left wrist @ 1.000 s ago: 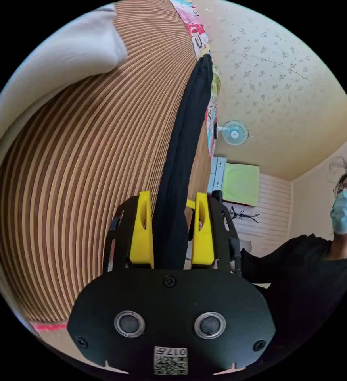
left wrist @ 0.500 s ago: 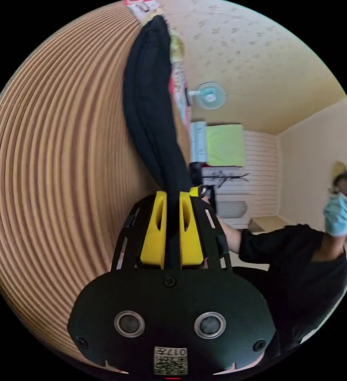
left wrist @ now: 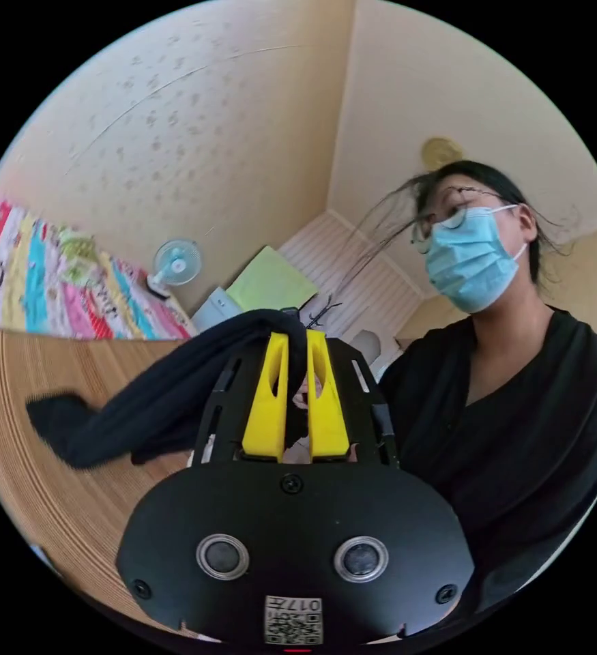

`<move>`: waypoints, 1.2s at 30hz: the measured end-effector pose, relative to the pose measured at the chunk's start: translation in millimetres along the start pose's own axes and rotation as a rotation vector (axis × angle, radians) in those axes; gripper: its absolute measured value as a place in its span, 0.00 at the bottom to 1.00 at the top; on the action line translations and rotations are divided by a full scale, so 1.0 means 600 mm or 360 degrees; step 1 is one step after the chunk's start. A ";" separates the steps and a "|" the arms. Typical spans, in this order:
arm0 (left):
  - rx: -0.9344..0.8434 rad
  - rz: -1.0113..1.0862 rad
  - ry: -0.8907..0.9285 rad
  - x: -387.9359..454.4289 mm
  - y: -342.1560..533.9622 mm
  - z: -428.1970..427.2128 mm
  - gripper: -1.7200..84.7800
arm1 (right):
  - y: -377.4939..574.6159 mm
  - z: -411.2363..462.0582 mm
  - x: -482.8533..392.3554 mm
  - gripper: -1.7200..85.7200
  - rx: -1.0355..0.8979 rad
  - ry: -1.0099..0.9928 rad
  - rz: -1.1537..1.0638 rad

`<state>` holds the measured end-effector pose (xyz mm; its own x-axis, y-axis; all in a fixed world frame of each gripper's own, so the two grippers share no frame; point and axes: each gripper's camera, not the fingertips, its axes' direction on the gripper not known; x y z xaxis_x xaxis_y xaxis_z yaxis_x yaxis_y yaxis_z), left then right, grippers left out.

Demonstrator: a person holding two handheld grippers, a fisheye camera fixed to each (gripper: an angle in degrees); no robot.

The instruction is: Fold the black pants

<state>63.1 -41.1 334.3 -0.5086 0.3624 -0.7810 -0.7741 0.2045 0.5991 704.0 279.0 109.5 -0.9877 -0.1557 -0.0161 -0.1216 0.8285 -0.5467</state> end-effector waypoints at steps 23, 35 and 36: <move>-0.0620 -0.0707 -0.0672 -0.414 0.040 0.106 0.08 | -0.010 0.180 0.299 0.03 -0.0491 0.1177 0.0566; -0.0833 -0.1615 -0.0668 -0.408 0.485 0.105 0.16 | 0.446 0.255 0.348 0.17 -0.0479 0.1049 0.1599; -0.0669 -0.1628 -0.0643 -0.420 0.473 0.084 0.17 | 0.437 0.243 0.346 0.18 -0.0418 0.1050 0.1597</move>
<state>-9.4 -28.7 710.0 0.5192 0.4809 -0.7065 -0.8546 0.2788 -0.4382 481.3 385.4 -159.2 -0.5064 0.8515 0.1358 0.7796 0.5194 -0.3499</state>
